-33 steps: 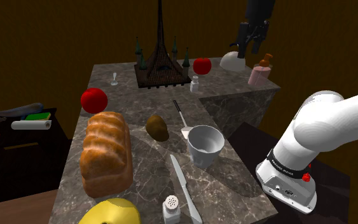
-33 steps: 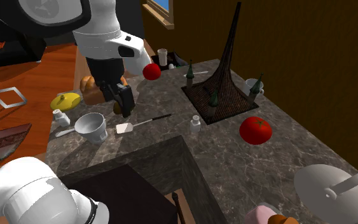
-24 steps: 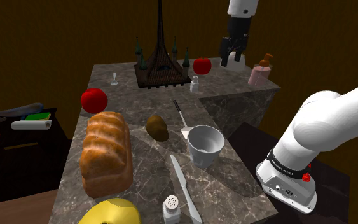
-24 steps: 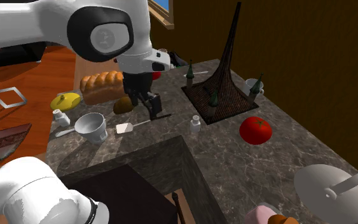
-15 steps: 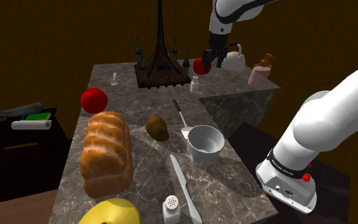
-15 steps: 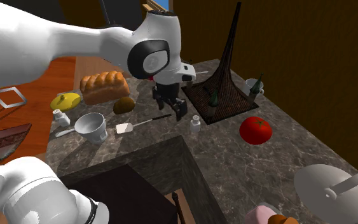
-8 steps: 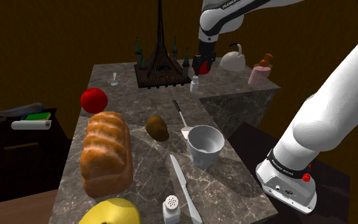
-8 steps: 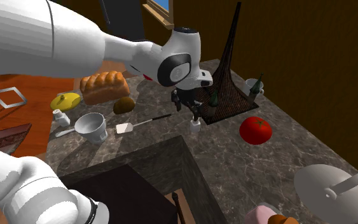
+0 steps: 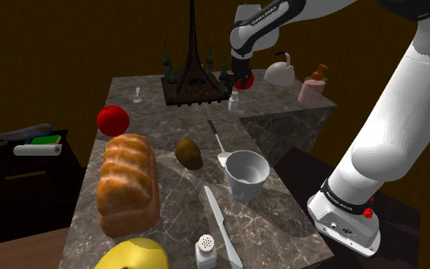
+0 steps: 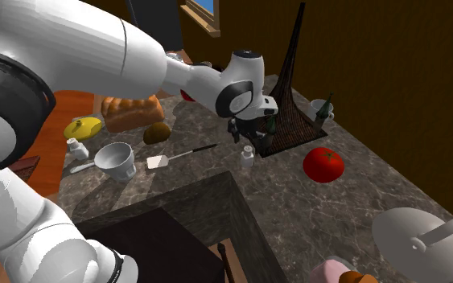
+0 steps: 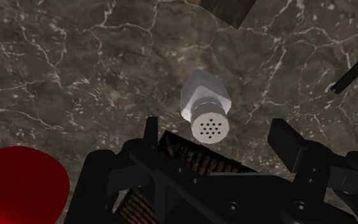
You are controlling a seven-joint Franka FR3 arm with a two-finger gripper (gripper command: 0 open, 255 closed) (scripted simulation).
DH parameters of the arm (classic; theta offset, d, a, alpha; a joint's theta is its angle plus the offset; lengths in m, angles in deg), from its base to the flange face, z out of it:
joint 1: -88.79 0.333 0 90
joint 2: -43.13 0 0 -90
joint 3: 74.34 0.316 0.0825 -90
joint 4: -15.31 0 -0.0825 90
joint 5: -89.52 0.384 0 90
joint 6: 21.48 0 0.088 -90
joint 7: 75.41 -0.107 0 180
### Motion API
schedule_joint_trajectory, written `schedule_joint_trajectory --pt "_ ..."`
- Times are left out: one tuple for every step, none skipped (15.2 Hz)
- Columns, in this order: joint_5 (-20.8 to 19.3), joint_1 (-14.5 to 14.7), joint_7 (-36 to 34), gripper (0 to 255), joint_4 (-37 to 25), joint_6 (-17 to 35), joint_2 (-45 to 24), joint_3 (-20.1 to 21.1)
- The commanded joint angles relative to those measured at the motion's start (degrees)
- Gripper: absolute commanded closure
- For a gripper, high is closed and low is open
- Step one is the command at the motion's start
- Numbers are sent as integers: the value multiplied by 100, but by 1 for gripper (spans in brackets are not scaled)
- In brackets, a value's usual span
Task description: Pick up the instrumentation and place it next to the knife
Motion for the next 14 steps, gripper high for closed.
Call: schedule_joint_trajectory --pt "25 -7 20 0 33 150 -114 -2" --pt "36 -10 27 0 59 221 -160 -3" --pt "53 -16 39 0 98 334 -234 -3" --pt "52 -16 39 0 99 334 -233 -3" --pt "52 -16 39 0 99 334 -234 -3" --pt "53 -16 39 0 98 334 -234 -3" --pt "53 -16 39 0 98 334 -234 -3" --pt "53 -16 39 0 98 334 -234 -3" --pt "53 -16 39 0 98 334 -234 -3" --pt "53 -16 39 0 98 334 -234 -3" --pt "52 -16 39 0 98 333 -234 -3" --pt "52 -16 39 255 98 333 -234 -3" --pt "52 -16 39 255 98 333 -234 -3" --pt "52 -16 39 255 98 333 -234 -3"
